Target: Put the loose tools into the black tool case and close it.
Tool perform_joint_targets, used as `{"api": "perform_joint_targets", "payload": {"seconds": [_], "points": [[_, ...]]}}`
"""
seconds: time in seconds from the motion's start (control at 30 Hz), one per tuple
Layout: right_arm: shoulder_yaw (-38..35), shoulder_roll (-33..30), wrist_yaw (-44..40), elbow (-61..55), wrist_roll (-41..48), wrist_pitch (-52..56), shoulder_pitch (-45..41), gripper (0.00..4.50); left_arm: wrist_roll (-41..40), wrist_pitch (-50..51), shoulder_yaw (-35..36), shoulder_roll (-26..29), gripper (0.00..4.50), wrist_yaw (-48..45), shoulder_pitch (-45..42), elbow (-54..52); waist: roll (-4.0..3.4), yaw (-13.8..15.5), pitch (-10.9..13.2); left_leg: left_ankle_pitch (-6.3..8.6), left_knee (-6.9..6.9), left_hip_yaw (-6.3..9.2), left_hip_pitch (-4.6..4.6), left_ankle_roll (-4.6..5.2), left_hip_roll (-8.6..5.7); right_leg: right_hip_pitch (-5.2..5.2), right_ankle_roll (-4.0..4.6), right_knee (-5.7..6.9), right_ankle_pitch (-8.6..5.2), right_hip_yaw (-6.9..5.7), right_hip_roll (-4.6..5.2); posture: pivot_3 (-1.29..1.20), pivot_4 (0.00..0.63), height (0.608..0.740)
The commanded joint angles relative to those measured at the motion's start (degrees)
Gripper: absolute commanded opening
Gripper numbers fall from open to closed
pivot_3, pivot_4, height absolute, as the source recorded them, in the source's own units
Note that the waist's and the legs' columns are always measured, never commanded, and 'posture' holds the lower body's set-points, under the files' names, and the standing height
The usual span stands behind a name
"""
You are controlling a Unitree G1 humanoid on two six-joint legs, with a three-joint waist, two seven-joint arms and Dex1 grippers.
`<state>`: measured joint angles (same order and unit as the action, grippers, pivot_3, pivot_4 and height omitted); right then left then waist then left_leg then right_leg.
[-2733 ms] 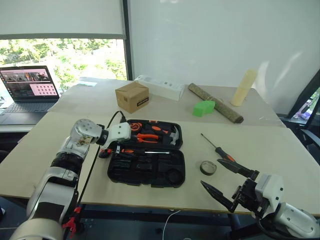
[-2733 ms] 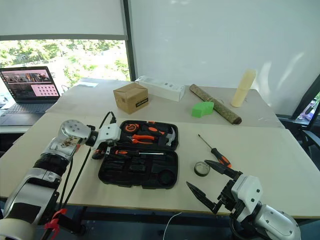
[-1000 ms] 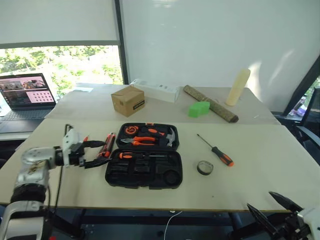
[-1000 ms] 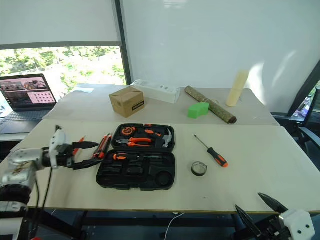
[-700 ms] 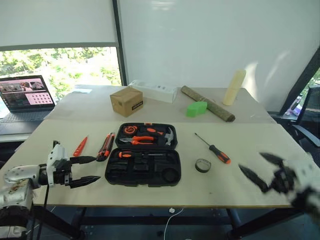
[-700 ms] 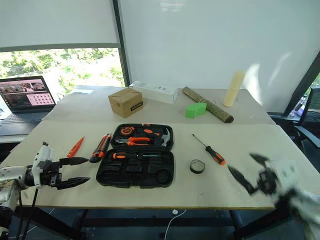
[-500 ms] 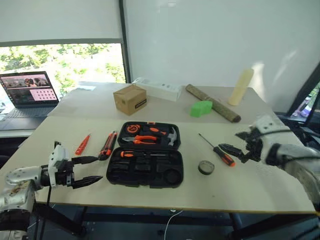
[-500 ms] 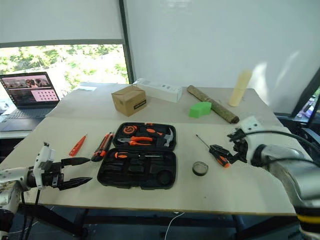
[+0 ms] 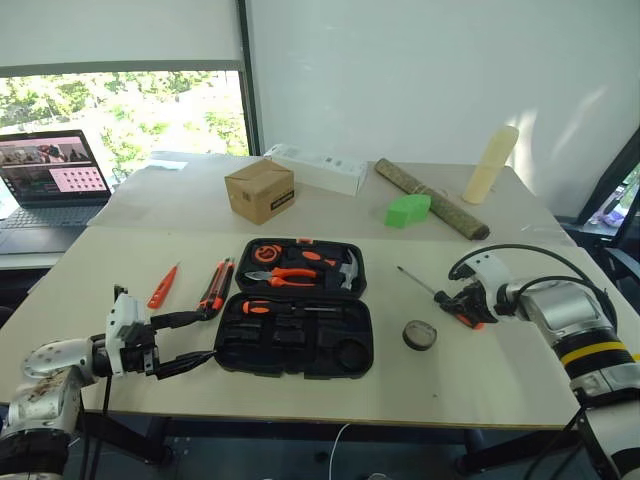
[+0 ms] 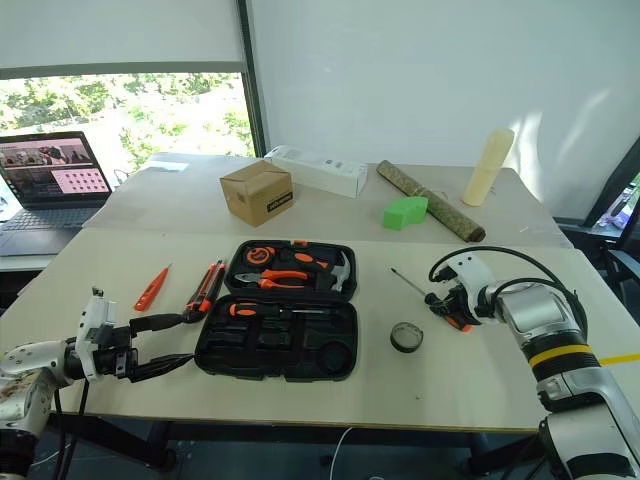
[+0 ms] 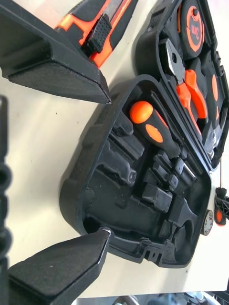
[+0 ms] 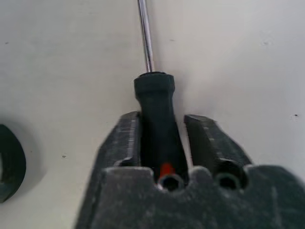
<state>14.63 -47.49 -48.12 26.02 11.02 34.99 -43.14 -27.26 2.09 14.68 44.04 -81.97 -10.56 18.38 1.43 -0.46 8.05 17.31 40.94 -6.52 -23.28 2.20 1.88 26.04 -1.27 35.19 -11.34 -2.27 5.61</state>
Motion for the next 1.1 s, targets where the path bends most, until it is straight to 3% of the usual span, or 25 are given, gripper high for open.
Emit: {"api": "perform_joint_targets", "payload": {"seconds": [0.03,0.13,0.27,0.4,0.6,1.1], "points": [[-6.1,-2.2,-10.0,-7.4,2.5,-17.0,-0.8,0.82,-1.3,-0.9,2.0,0.5,4.50,0.4,0.5,-1.5,-0.04,-0.1,0.0,0.00,-0.01,0.00,0.00,-0.01,0.01,0.00,0.00,0.01,0.00,0.00,-0.02,0.00,0.150,0.740],[-5.2,-0.1,-15.8,-13.7,4.5,-16.2,-3.4,0.82,-1.4,-0.8,2.2,0.6,4.50,0.7,0.8,-1.2,-0.11,-0.6,0.1,-0.02,-0.01,0.00,0.04,-0.03,0.05,0.02,0.02,0.06,0.01,0.01,-0.07,0.00,0.150,0.740],[5.4,9.5,-16.9,-24.5,2.7,-4.2,-9.2,0.82,-1.2,-1.3,2.5,0.5,4.50,1.4,0.7,-0.3,-0.10,-1.6,0.1,-0.09,0.00,-0.04,0.13,-0.15,0.16,0.01,0.24,0.22,0.15,0.01,-0.21,0.00,0.150,0.740],[15.2,17.2,-13.8,-26.1,-2.8,7.1,-12.8,0.82,-1.2,-0.9,2.8,1.1,4.50,1.3,2.1,-1.0,-0.09,-1.7,0.0,-0.20,0.02,-0.01,0.22,-0.34,0.21,0.08,0.40,0.67,0.11,0.00,-0.26,0.00,0.150,0.740],[20.0,20.1,-11.5,-22.5,-8.4,9.0,-14.4,0.82,-1.4,-0.7,3.3,1.3,4.50,1.4,4.1,-2.4,-0.09,0.3,0.1,-0.13,0.40,-0.01,-0.04,-0.19,0.10,0.16,0.34,0.76,0.14,-0.15,0.01,0.00,0.150,0.740],[24.1,21.6,-15.3,-13.7,-16.8,0.8,-15.4,0.82,-1.3,-0.7,3.6,1.2,4.50,2.7,5.5,-4.1,-0.08,-0.4,0.0,-0.21,0.39,-0.09,0.07,-0.32,0.10,0.11,0.36,0.82,0.13,-0.13,-0.16,0.00,0.150,0.740]]}}
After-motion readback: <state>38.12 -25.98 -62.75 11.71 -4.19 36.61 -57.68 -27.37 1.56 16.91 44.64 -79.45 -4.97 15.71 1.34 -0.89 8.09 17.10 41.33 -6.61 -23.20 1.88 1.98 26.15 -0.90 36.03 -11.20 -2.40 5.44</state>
